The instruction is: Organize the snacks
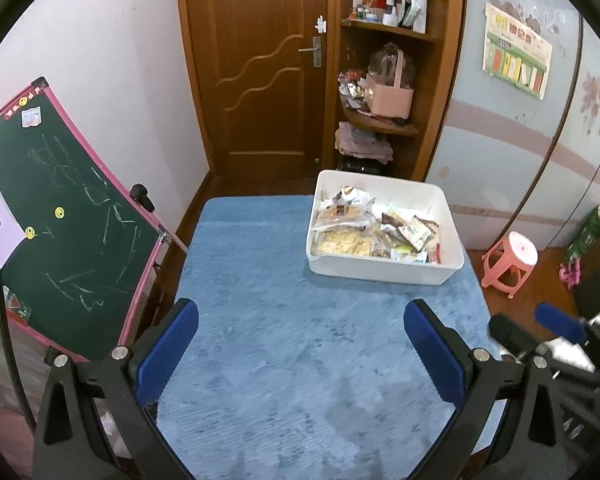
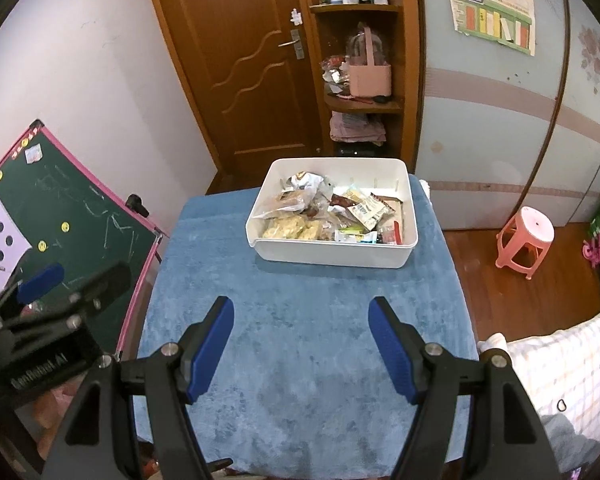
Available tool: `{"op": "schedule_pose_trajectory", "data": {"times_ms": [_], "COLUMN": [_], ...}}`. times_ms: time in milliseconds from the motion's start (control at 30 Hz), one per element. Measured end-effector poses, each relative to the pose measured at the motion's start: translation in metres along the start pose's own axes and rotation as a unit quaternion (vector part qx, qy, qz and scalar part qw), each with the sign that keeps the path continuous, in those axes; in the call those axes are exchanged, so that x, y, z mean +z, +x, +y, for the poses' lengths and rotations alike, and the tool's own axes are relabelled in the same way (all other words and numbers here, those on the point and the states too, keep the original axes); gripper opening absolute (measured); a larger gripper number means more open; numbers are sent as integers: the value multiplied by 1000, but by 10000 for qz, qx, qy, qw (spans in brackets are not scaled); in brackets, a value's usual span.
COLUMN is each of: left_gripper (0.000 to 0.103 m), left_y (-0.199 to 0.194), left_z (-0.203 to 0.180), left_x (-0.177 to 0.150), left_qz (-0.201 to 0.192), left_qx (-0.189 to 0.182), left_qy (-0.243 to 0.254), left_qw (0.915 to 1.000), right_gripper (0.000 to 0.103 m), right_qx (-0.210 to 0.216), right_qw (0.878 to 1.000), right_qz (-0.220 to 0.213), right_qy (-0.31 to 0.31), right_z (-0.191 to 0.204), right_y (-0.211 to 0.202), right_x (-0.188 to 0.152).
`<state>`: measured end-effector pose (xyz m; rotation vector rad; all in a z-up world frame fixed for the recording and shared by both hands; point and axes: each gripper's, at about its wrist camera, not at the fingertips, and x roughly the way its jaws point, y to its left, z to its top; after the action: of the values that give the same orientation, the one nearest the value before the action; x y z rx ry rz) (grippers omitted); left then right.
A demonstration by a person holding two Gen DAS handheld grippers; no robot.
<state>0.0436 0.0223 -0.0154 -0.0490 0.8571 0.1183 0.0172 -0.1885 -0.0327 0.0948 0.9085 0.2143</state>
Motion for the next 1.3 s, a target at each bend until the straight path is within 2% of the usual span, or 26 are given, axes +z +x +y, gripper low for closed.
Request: {"op": "schedule_pose_trajectory", "data": {"times_ms": [300, 1300], "left_gripper": [102, 102], "left_y": [12, 12], "left_z": [2, -8], "left_x": [-1, -4], "left_qz": [230, 249], "left_qx": [7, -25], "left_qy": [-25, 12], "left_qw": [9997, 9997], "right_gripper": [71, 71], "right_qx": [16, 27], "right_qw": [10000, 9999], "right_qz": [-15, -13], "right_qy": [-84, -112], "right_z": [0, -2], "right_y": [-1, -1], "right_x": [1, 1]}}
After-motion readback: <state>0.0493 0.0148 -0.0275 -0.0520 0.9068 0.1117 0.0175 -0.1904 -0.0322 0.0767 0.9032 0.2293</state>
